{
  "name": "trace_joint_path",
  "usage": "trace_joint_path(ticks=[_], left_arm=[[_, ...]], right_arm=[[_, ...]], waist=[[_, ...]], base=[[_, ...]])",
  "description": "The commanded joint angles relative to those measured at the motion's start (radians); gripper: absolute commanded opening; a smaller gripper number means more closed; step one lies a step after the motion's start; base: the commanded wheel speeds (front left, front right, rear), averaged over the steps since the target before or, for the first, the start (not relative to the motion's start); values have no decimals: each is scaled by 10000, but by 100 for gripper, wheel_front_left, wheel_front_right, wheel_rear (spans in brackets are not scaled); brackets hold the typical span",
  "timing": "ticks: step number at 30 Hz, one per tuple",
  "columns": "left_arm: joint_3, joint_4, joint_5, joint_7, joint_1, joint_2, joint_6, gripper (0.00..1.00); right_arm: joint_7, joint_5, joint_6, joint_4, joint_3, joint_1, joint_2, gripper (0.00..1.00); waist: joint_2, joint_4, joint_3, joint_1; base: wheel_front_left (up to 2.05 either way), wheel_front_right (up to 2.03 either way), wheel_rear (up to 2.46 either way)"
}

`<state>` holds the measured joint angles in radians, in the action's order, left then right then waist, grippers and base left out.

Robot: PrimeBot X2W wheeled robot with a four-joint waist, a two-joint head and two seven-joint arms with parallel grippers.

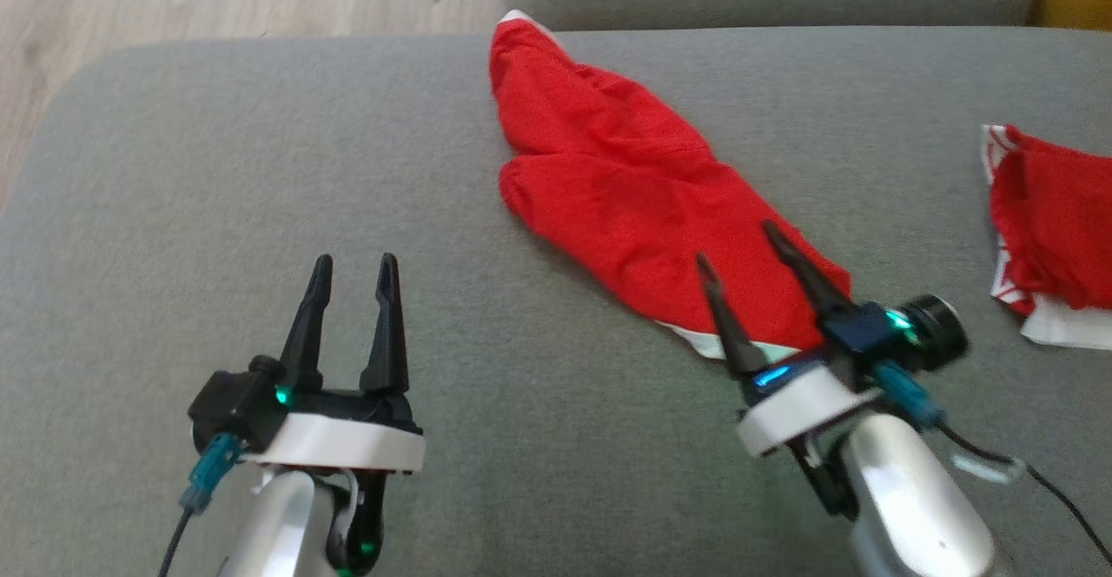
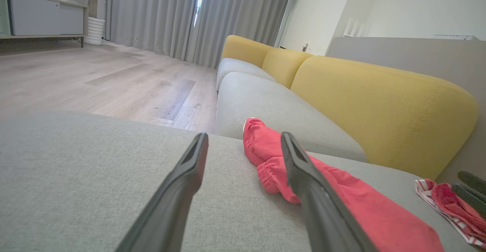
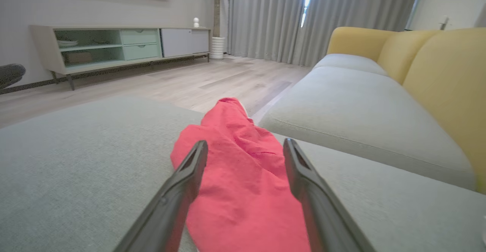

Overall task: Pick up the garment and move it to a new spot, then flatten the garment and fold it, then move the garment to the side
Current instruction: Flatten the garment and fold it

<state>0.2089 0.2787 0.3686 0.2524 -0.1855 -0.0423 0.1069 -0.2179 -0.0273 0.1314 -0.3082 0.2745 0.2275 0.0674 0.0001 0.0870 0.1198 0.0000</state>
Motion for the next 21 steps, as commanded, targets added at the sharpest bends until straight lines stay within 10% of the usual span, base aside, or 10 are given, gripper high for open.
trace_joint_path(ticks=[1, 21], left_arm=[[-204, -291, -21, 93, -465, -79, 37, 100], [941, -253, 665, 93, -1056, -79, -257, 100]], right_arm=[[57, 14, -7, 192, 427, 606, -25, 100], [652, -1282, -7, -4987, 2336, 3946, 289, 100]], waist=[[-1, 254, 196, 0], [-1, 2084, 1313, 0]], base=[[0, 0, 0], [0, 0, 0]])
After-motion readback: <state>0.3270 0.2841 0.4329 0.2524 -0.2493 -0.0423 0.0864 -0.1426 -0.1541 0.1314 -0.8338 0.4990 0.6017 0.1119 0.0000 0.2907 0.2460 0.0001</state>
